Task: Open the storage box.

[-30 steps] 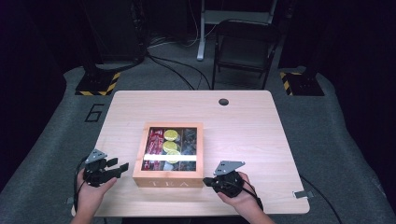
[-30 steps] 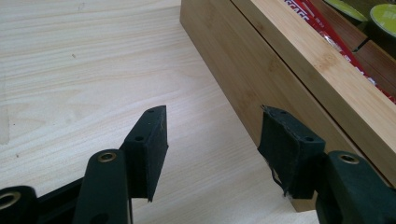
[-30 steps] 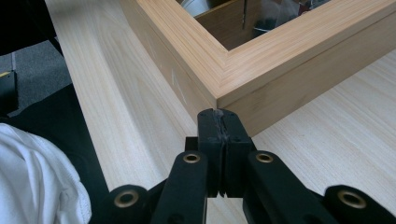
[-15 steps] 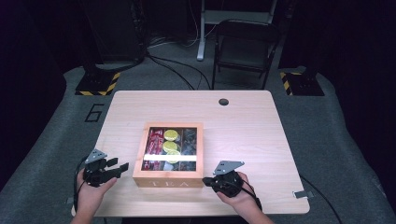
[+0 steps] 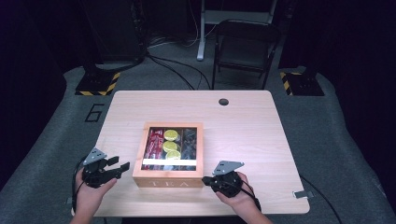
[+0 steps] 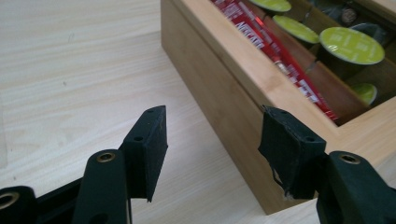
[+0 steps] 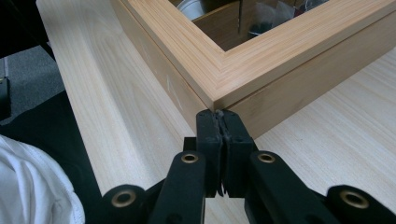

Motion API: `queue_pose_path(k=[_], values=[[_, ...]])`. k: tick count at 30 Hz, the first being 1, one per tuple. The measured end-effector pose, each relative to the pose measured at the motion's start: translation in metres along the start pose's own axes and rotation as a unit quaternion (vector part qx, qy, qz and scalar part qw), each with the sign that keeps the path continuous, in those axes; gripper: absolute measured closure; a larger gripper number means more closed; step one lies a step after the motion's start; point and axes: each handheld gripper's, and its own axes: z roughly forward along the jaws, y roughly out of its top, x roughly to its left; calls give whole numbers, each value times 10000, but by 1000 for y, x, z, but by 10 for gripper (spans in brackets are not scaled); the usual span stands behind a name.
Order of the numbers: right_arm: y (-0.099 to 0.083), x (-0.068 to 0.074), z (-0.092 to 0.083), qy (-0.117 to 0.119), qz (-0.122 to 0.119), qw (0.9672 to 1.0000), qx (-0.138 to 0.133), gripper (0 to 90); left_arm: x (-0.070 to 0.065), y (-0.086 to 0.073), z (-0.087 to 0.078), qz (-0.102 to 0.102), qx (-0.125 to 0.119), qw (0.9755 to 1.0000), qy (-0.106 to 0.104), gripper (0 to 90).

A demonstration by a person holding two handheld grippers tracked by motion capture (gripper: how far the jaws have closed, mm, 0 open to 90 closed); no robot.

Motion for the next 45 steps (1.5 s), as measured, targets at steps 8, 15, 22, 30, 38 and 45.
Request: queue_pose_path(k=[8,15,22,30,38,45], values=[[2,-2,0,72,-32,10000,-18,860,-12,6,-7,0,-195,9994,-272,390],[4,-3,0,123,33,9999,-77,848,-20,9,-12,78,-161,9989,-439,391],[7,-3,0,116,57,9998,-120,844,-30,10,-13,228,-55,9985,-500,384],[11,-3,0,162,51,9997,-153,845,-41,15,-18,300,-11,9978,-585,382],[16,-5,-4,191,35,9995,-251,845,-54,0,-22,464,109,9972,-575,401],[19,-4,-7,182,81,9992,-349,845,-53,-12,-8,467,217,9977,-450,413]])
